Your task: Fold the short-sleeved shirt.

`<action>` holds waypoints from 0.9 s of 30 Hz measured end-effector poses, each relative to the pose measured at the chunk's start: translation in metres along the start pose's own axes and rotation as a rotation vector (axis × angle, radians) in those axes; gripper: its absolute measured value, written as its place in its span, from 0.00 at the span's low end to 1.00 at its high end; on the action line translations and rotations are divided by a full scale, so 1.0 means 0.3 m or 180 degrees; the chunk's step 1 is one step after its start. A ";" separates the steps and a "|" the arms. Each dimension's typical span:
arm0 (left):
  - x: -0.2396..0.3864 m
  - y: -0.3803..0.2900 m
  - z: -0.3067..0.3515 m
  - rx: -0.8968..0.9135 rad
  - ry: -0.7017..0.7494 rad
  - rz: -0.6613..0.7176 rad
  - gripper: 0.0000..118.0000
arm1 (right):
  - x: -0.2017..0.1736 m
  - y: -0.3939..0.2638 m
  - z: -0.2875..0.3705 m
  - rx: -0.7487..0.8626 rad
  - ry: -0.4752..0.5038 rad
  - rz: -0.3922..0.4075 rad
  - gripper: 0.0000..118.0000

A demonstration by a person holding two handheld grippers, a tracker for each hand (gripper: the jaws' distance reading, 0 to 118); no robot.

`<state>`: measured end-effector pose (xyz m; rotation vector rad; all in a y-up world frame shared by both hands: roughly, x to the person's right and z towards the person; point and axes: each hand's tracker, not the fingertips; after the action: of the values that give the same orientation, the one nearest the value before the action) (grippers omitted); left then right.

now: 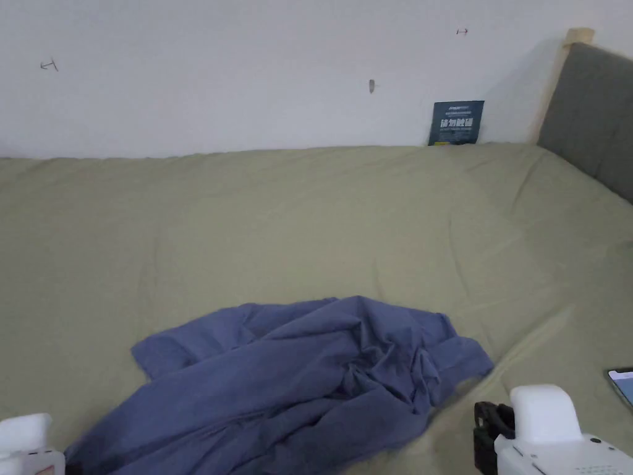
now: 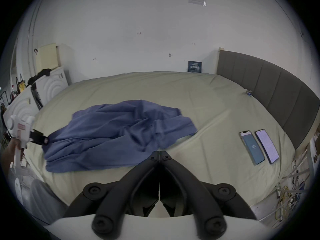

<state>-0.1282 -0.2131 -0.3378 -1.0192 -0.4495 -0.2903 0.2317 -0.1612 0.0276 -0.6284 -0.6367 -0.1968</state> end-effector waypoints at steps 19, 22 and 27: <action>0.003 -0.008 -0.042 -0.0120 -0.0150 0.0102 0.00 | 0.237 0.374 -0.789 -0.1295 0.0097 0.0137 1.00; 0.017 -0.003 -0.040 -0.0130 -0.0141 0.0104 0.00 | 0.191 0.316 -0.863 -0.1655 0.0056 0.0483 0.75; 0.016 -0.008 -0.041 -0.0130 -0.0134 0.0093 0.00 | 0.170 0.290 -0.795 -0.1336 0.0189 0.0493 0.09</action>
<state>-0.1225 -0.2250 -0.3391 -1.0723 -0.4678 -0.2531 0.4209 -0.2345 -0.1332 -1.0684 -0.4885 -0.2053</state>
